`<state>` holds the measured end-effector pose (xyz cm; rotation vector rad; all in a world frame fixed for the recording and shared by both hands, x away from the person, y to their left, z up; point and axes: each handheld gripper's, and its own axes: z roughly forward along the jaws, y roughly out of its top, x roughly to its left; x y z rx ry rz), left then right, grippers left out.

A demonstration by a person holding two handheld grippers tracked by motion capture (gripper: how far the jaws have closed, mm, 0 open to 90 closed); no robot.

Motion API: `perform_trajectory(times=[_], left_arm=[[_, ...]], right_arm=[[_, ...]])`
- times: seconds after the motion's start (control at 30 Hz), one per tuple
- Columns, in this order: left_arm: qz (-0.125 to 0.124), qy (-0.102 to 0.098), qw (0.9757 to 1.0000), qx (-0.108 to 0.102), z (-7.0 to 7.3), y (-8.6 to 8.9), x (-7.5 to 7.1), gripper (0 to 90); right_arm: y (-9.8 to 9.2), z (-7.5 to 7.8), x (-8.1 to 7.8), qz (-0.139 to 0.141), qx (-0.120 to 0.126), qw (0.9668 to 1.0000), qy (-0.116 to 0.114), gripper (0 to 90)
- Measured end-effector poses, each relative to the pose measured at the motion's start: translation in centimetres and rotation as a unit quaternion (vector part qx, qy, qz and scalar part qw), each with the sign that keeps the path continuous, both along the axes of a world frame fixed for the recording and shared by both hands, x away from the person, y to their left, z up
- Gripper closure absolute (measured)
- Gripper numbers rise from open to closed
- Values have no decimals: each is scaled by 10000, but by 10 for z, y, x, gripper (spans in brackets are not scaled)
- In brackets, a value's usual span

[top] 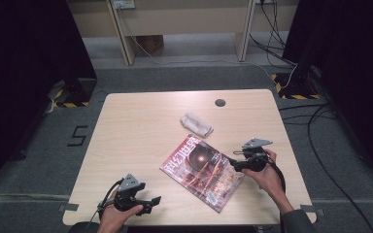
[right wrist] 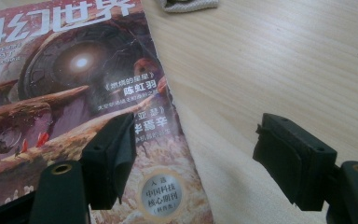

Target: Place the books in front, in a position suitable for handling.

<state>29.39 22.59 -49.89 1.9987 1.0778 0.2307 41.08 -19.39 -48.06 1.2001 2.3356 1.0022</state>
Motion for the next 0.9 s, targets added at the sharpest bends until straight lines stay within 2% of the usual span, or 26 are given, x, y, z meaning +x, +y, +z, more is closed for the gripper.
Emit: perform_trajectory(times=[0.4,0.67,0.9], left_arm=[[15,3,10000,3,0,0,0,152],[29,3,10000,-7,0,0,1,152],[49,-2,10000,-12,0,1,1,152]], right_arm=[[3,3,6,-38,10,10000,-63,321],[10,7,21,-29,14,9999,-141,381],[20,14,41,-89,89,9997,-227,412]])
